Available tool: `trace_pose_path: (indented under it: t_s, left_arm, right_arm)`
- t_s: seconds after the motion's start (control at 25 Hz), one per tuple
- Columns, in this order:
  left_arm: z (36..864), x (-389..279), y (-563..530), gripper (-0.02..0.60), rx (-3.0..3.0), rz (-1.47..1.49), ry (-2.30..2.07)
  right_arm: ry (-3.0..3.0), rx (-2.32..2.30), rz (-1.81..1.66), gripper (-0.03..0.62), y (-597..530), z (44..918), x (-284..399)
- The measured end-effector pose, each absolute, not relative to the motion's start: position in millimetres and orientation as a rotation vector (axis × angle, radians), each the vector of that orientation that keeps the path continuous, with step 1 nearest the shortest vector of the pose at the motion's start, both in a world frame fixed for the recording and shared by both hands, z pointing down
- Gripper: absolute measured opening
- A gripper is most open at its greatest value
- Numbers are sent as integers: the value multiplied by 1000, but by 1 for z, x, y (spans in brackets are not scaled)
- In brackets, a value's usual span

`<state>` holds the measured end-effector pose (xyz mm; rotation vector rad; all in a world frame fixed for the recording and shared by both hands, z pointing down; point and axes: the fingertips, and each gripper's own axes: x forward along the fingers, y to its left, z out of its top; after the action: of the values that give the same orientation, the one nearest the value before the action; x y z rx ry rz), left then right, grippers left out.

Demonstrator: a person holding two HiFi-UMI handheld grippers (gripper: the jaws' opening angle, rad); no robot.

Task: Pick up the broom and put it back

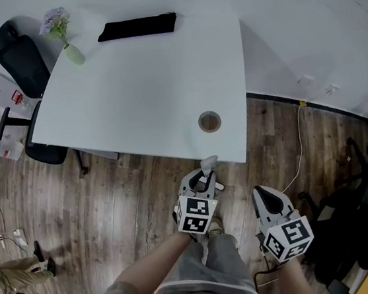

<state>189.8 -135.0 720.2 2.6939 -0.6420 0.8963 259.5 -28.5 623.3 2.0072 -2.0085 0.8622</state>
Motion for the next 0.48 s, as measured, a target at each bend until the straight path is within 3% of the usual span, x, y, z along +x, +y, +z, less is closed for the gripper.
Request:
trace_pose_path:
  t_s: [0.36,0.48]
  left_arm:
    - [722,209,-152,101,2684,874,-675]
    - [725,206,-148,168,2680,903,-661]
  right_arm:
    - [-1975,2036,877,31,-24,629,267]
    - [-1960,2044,884,31,-23,627,268]
